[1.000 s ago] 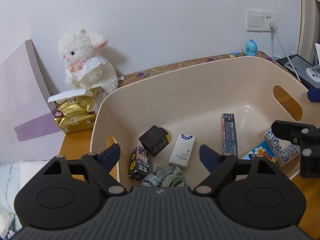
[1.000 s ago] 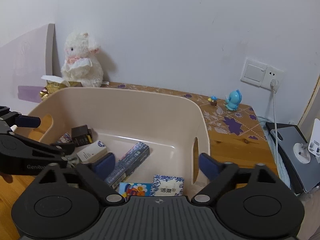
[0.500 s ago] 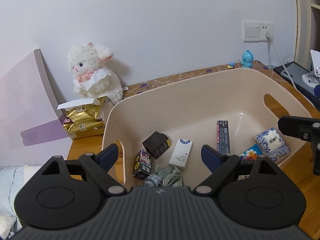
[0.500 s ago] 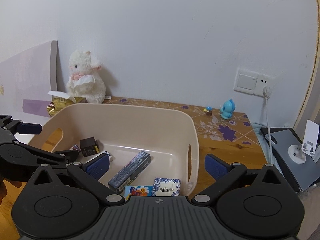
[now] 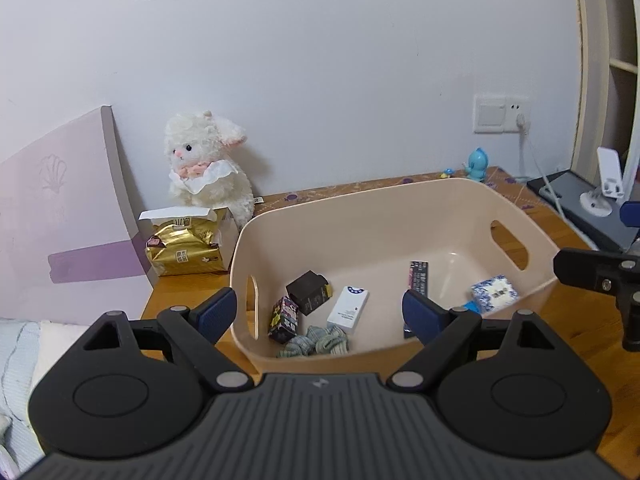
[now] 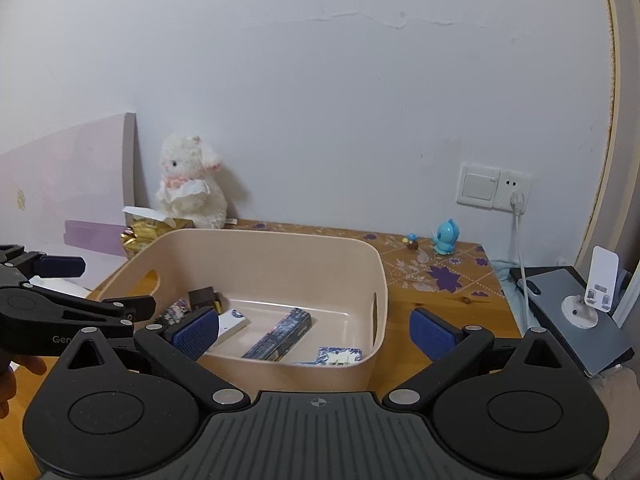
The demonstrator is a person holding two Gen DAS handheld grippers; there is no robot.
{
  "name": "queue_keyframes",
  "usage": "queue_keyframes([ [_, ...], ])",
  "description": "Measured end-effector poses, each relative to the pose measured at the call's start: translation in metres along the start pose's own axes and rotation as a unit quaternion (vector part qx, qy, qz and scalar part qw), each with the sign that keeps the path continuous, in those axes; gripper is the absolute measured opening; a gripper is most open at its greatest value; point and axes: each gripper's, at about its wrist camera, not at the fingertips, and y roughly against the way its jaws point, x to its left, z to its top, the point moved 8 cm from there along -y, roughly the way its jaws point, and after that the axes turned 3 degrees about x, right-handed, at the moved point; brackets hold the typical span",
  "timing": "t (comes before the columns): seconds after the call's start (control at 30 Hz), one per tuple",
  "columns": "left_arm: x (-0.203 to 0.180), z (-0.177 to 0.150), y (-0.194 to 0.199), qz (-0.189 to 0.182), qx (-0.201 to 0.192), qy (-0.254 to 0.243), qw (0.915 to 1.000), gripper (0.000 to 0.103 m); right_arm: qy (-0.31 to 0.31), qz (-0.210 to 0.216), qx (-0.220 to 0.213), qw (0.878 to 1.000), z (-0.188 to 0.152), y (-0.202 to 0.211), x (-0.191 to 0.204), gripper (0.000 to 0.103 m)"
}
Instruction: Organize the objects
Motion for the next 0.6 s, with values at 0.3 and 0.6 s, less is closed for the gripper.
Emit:
queue_keyframes([
  [0.3,0.003,-0.027,0.036,0.004,-0.020,0.014,0.9997,0.096,-0.010,0.011,-0.027,1.000,-0.015,0.044,0.008,0.103],
  [0.6,0.014,-0.052,0.080,0.006,-0.030,0.038,0.9988,0.097,-0.015,0.008,-0.034,0.999,-0.041,0.079,0.012,0.103],
])
